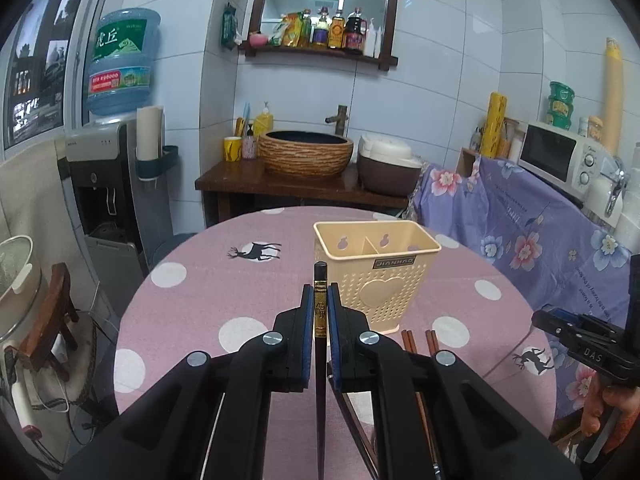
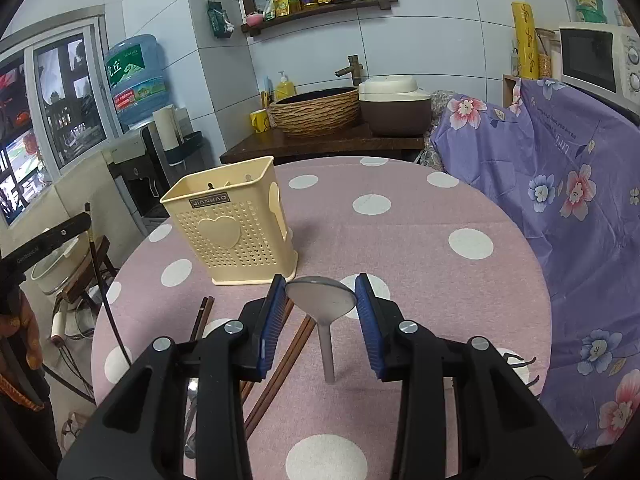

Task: Organize utensils
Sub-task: 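Carry the spoon and chopstick to the beige basket and lower them inside with both tools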

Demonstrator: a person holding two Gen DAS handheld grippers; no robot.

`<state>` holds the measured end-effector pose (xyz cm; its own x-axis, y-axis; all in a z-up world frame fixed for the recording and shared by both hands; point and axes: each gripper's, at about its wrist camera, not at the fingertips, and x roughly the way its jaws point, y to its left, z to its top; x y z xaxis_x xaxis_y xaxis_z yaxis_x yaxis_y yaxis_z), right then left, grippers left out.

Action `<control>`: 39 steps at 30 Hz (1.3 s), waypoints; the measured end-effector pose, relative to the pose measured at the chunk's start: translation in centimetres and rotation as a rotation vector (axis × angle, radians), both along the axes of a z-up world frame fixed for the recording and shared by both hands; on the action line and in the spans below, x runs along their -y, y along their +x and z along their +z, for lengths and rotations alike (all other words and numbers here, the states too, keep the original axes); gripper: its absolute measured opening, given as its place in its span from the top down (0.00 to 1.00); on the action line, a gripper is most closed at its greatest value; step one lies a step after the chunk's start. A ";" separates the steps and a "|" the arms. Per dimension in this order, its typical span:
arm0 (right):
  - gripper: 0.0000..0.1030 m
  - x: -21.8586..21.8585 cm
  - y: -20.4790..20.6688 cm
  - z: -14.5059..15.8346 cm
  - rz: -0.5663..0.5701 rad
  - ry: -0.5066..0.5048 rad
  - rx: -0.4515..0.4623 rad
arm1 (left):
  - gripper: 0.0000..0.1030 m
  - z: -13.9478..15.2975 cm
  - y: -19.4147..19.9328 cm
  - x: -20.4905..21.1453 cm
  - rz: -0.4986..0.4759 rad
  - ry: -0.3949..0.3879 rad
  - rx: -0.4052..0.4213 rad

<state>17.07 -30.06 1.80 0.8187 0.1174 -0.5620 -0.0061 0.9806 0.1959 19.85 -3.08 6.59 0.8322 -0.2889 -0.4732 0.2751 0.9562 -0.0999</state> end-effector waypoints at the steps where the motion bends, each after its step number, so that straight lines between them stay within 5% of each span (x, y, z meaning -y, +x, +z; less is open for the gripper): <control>1: 0.65 -0.1 -0.1 0.0 0.002 0.000 -0.002 | 0.92 0.0 -0.2 0.0 0.003 0.002 0.002; 16: 0.65 -0.3 0.4 1.5 0.066 0.044 0.016 | 0.92 2.5 -0.9 -1.7 0.001 -0.058 0.052; 29: 0.65 -4.5 8.7 15.6 0.153 0.026 0.222 | 0.92 16.2 4.4 0.5 -0.020 -0.072 0.231; 34: 0.65 -5.9 11.8 15.1 0.136 -0.004 0.214 | 0.92 16.1 7.3 2.1 -0.026 -0.105 0.213; 39: 0.65 -6.6 13.9 11.2 0.129 -0.006 0.146 | 0.92 12.5 9.1 3.4 -0.025 -0.084 0.172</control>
<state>30.96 -23.51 12.98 0.8699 0.2241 -0.4394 -0.1600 0.9709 0.1783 28.94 -6.44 19.10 0.8907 -0.3429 -0.2984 0.3185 0.9392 -0.1284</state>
